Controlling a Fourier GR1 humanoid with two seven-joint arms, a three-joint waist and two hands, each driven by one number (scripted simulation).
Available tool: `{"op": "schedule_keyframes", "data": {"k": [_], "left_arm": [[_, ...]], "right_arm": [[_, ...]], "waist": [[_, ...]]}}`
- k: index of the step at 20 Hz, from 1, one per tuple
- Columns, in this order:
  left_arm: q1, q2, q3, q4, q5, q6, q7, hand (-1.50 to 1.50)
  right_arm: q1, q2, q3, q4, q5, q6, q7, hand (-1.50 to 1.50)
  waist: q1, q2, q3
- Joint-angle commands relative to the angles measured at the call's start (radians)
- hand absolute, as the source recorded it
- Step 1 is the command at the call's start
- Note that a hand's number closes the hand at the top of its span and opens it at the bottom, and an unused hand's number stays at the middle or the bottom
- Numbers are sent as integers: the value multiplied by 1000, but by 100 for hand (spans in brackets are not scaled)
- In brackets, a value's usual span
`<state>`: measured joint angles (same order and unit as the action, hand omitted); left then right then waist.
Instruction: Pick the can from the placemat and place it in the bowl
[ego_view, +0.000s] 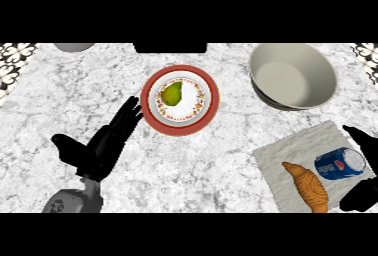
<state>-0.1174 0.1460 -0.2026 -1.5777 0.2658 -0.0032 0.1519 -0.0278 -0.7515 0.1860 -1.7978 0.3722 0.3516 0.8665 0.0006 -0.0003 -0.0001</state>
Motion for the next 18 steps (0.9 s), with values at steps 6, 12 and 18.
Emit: {"op": "schedule_keyframes", "data": {"k": [6,12,18], "left_arm": [[-44,-59,41,105,-39,-20,-55,0],[15,-17,84,-31,-5,-73,36,0],[19,-49,84,60,-53,-96,-53,0]], "right_arm": [[0,154,0,146,204,-49,-111,-150],[31,201,-63,112,267,-17,-135,-150],[8,208,-156,208,288,2,-244,-150]], "waist": [[-2,1,0],[-2,0,0],[-2,0,0]]}}
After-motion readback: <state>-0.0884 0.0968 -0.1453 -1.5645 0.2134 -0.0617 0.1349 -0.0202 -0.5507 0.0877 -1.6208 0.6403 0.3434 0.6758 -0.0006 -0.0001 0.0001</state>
